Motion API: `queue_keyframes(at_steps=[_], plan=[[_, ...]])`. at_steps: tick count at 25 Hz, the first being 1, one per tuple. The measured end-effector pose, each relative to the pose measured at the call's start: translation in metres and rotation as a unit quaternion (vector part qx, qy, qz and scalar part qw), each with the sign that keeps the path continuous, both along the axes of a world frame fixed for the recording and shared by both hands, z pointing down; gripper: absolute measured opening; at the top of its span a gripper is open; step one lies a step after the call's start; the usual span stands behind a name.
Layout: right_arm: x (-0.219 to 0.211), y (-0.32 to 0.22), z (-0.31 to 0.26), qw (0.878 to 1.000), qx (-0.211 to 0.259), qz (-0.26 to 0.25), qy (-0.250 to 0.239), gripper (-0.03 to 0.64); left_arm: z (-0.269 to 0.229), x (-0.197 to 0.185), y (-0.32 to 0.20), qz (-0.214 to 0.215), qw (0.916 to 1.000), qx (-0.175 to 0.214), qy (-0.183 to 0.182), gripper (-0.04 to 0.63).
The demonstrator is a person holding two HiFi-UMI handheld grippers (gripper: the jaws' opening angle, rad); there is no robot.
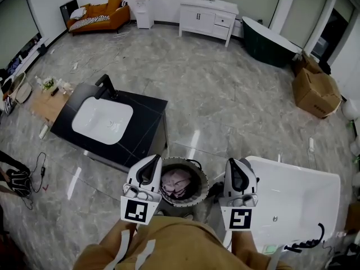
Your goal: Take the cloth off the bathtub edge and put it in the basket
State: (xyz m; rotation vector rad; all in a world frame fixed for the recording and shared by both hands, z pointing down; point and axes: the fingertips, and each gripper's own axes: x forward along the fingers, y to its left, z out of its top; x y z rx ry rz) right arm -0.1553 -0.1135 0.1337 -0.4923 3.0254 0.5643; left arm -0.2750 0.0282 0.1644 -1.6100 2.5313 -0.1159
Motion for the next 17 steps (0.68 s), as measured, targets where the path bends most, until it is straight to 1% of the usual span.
queue_keyframes(at_steps=[3, 11, 17], plan=[[0.001, 0.003, 0.003, 1.000, -0.003, 0.007, 0.004, 0.005, 0.001, -0.002, 0.002, 0.001, 1.0000, 0.000, -0.002, 0.006], [0.004, 0.009, -0.001, 1.000, -0.004, 0.021, -0.006, 0.005, 0.000, -0.002, 0.002, 0.015, 0.9999, 0.003, -0.007, 0.006], [0.007, 0.020, -0.008, 1.000, 0.010, 0.022, -0.017, 0.005, -0.001, -0.002, 0.010, 0.020, 0.9998, 0.005, -0.004, 0.006]])
